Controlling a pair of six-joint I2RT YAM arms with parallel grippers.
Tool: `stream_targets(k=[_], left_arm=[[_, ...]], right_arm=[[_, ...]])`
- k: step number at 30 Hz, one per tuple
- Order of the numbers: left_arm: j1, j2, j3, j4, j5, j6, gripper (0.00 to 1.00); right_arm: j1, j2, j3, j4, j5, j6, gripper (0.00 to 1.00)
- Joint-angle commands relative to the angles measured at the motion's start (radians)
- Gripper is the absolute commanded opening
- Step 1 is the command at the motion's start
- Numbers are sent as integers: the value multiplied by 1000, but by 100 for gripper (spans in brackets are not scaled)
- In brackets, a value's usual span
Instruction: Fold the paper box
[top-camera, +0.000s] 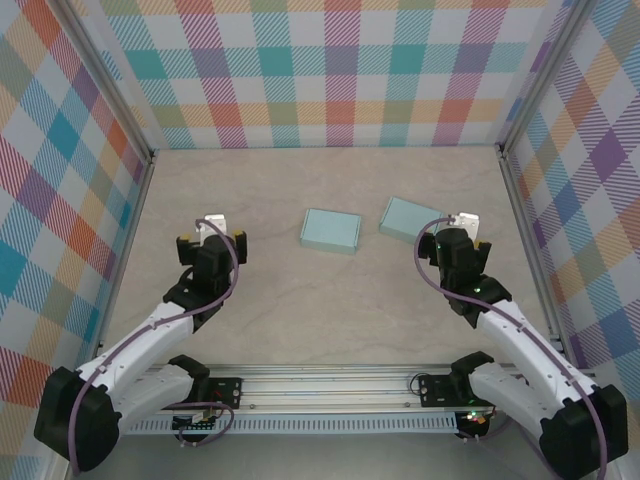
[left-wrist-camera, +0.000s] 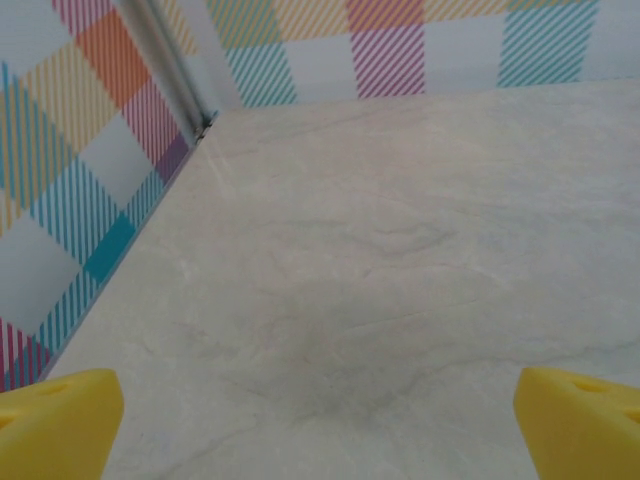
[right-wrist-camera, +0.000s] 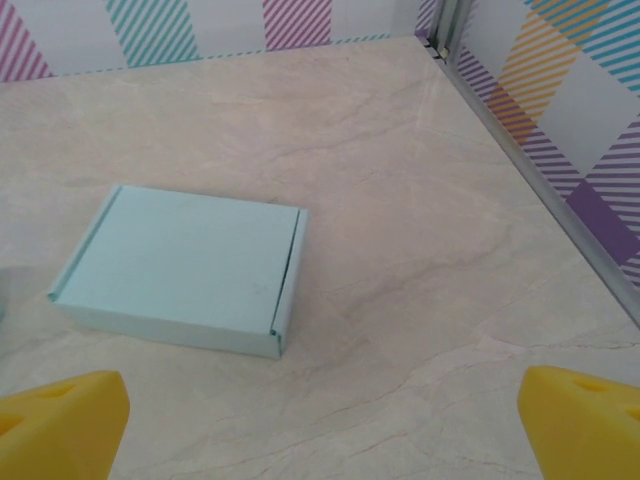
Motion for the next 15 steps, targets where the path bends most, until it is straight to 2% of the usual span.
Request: stream_targets(k=[1, 7, 15], left_arm=[[54, -2, -39, 43, -35, -100, 100], [145, 59, -132, 239, 102, -56, 100], [239, 174, -208, 508, 202, 38, 100]], right_arm=[[-43, 21, -43, 181, 2, -80, 100], [-157, 67, -97, 321, -87, -110, 100], [-296, 173, -136, 504, -231, -108, 100]])
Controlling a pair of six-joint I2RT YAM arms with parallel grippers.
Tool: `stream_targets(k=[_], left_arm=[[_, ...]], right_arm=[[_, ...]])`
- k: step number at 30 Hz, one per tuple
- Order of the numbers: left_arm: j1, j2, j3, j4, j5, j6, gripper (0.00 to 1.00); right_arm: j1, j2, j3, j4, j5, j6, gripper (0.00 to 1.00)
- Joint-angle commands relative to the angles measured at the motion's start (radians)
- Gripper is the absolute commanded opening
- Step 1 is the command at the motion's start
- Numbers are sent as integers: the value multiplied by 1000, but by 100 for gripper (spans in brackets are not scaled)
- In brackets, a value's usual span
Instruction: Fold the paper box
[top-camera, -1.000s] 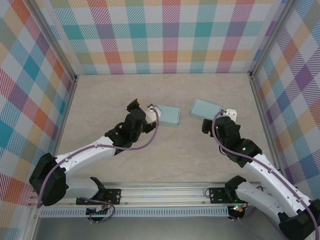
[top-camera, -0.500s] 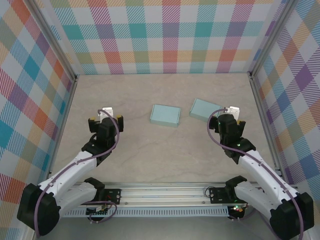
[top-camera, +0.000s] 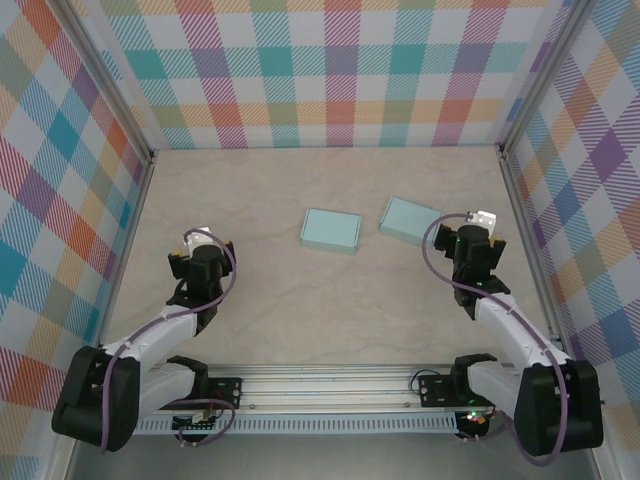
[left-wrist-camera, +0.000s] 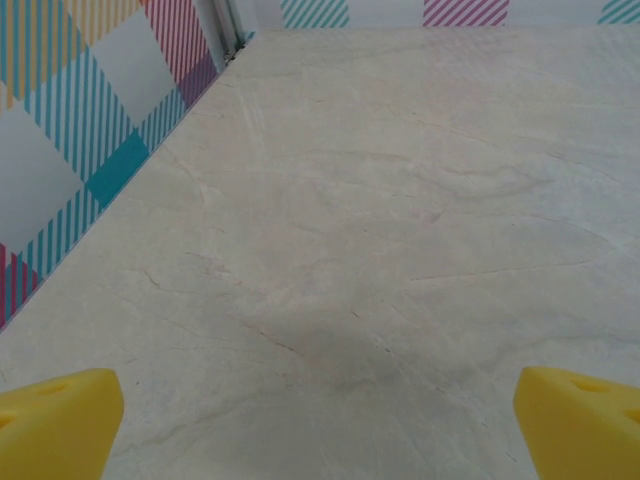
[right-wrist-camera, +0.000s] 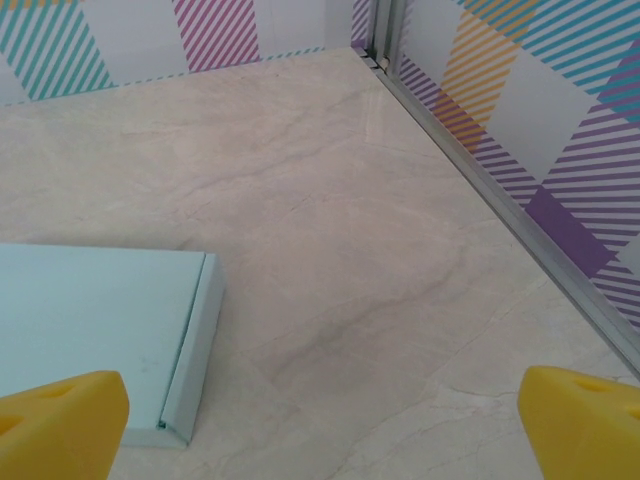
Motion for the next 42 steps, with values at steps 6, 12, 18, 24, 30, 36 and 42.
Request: stream_targets(k=[6, 12, 18, 24, 30, 36, 42], left_arm=[[78, 152, -14, 317, 159, 33, 100], [78, 307, 26, 416, 226, 49, 100], [80, 400, 46, 451, 231, 46, 100], [150, 455, 67, 441, 342, 0, 100], [161, 461, 64, 457, 367, 0, 100], [160, 461, 64, 459, 365, 3, 100], [161, 461, 64, 459, 366, 3, 100]], right_arm=[[-70, 99, -31, 248, -137, -29, 100], [-79, 155, -42, 310, -152, -48, 100], [-85, 197, -60, 362, -185, -50, 100], [-86, 216, -79, 403, -217, -83, 100], [-86, 260, -114, 504, -260, -106, 100], [-88, 305, -110, 555, -340, -113, 100], [-88, 455, -97, 688, -435, -138, 100]])
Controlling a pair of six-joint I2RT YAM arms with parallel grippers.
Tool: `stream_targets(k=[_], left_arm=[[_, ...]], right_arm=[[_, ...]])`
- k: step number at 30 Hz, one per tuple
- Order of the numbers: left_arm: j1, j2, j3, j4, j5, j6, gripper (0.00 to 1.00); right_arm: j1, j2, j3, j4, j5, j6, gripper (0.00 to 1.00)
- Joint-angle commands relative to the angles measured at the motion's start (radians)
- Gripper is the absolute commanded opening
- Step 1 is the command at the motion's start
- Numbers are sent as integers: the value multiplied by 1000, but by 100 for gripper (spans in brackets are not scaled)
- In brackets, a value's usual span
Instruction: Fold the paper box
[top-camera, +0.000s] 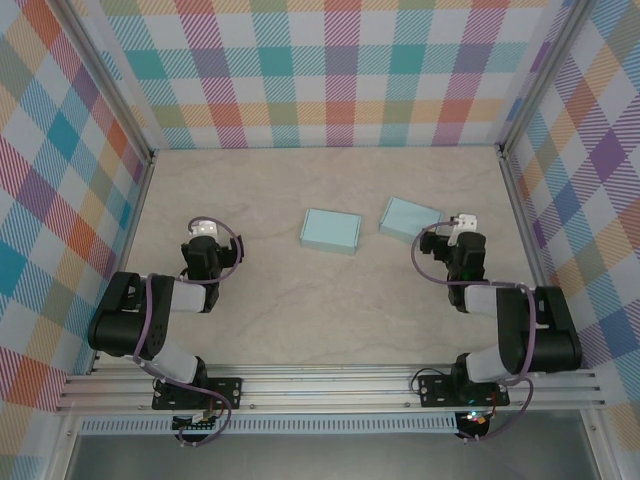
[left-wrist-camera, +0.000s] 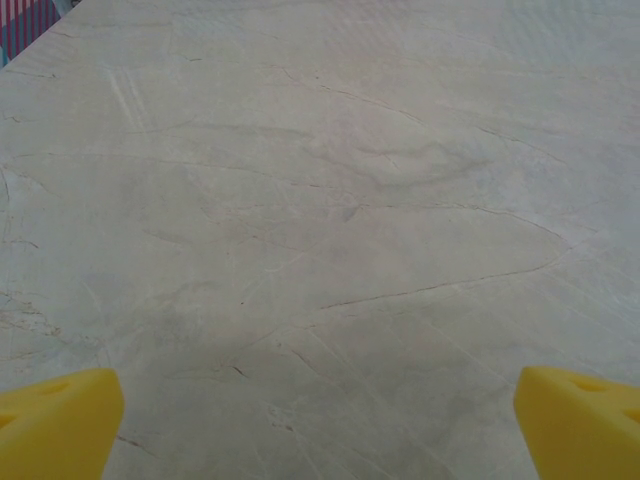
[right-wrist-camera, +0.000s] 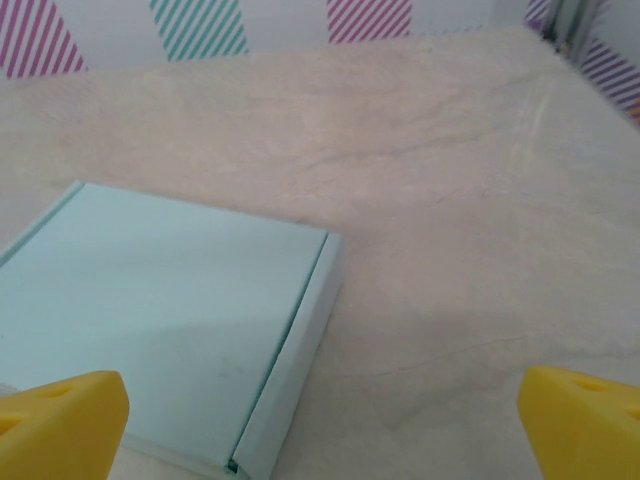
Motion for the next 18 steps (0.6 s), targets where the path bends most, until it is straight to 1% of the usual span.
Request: stream_targets(k=[1, 3, 10, 12, 18], left_arm=[[9, 4, 21, 25, 12, -16, 100], [8, 4, 22, 26, 12, -17, 100], [8, 4, 21, 26, 13, -17, 100], [8, 4, 21, 26, 13, -17, 100], [8, 4, 19, 27, 12, -17, 100]], right_arm=[[-5, 57, 33, 67, -81, -33, 100], [-4, 78, 44, 63, -83, -32, 100], [-6, 79, 43, 63, -91, -34, 100], [-11, 79, 50, 49, -168, -58, 100], [-54, 81, 57, 40, -288, -49, 100]])
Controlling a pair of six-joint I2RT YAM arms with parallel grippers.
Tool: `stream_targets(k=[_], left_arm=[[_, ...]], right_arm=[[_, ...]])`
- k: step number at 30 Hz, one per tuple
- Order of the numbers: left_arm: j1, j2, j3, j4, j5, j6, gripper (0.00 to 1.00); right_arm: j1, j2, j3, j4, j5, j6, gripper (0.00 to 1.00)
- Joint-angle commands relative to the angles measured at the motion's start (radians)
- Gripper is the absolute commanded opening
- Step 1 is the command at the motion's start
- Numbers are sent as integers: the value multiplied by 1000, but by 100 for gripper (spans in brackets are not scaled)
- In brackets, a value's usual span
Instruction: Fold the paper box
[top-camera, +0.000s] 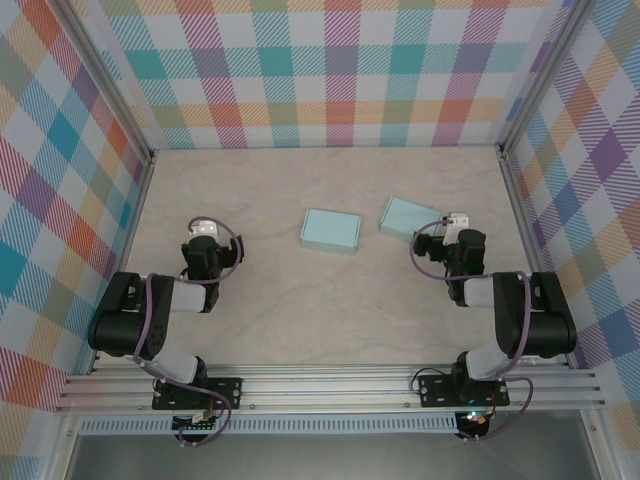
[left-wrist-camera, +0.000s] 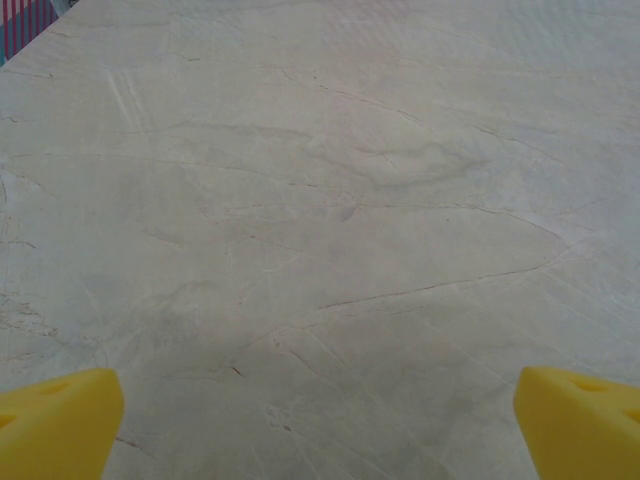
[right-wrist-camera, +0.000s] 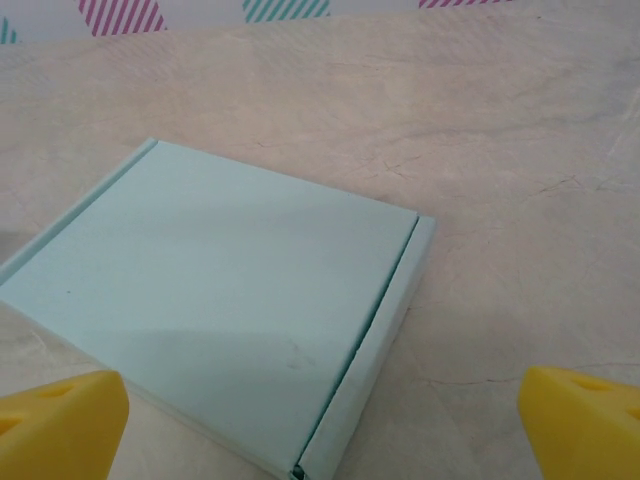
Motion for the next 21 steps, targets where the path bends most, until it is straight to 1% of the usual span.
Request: stream_targets(k=[1, 21], left_arm=[[8, 4, 19, 27, 8, -17, 100], [7, 4, 21, 27, 9, -16, 100]], right_arm=[[-22, 6, 20, 25, -101, -11, 100], [-22, 4, 20, 24, -95, -12, 99]])
